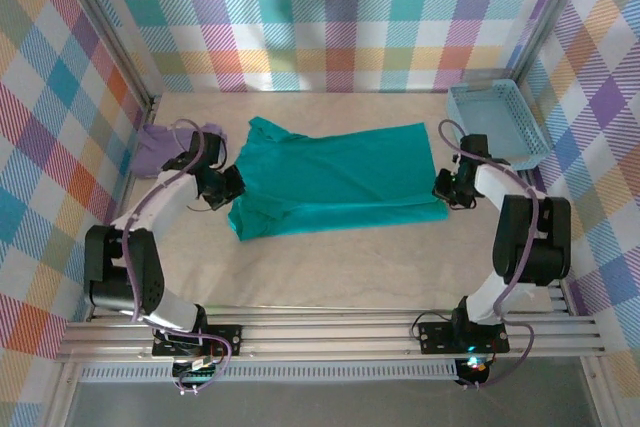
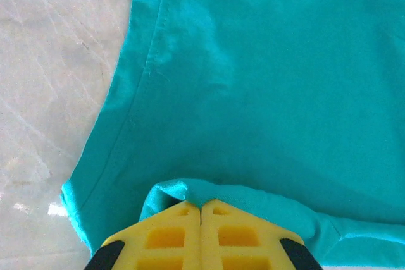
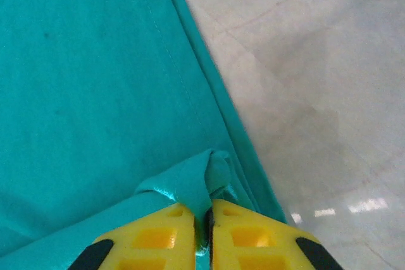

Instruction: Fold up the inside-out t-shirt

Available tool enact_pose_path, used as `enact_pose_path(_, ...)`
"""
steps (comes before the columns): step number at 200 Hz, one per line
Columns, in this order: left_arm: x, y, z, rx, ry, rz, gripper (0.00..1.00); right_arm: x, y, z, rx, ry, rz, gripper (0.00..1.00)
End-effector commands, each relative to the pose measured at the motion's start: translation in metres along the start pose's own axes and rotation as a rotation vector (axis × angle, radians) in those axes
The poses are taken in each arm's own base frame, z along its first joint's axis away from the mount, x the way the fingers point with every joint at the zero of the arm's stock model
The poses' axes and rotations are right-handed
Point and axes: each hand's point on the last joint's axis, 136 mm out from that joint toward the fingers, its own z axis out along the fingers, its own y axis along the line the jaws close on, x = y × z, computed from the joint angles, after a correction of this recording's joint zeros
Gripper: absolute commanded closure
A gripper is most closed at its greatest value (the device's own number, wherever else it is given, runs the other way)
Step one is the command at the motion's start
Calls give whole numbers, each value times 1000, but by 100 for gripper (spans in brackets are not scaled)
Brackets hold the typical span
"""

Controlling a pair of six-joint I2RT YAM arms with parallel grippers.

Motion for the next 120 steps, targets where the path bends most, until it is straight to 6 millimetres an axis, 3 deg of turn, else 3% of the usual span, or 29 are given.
enact_pose_path(1,-33,-7,13,11,-62,-28,100,-20,12,8,-24,-20,-32,81)
enact_pose_path(17,-48,-8,32,4,-70,-56,99,-28,12,17,-9,-9,-36,72)
enact_pose_path(35,-59,-9,56,-18,-42,-70,83,-32,9,20,15,10,-47,63)
enact_pose_path(56,-67,-6,67,-53,-38,-71,72,-40,10,3,32,-39,-65,56)
enact_pose_path(75,-77,-2,50,-90,-106,-49,61,-44,12,-22,37,-115,-83,53)
enact_pose_path(90,-76,-1,24,-85,-168,-37,55,-39,18,-43,25,-178,-109,51)
enact_pose_path(105,-63,-6,-5,-40,-220,-15,51,-27,27,-57,18,-219,-153,49)
enact_pose_path(120,-36,-11,-24,19,-235,15,48,-7,44,-62,-30,-223,-194,47)
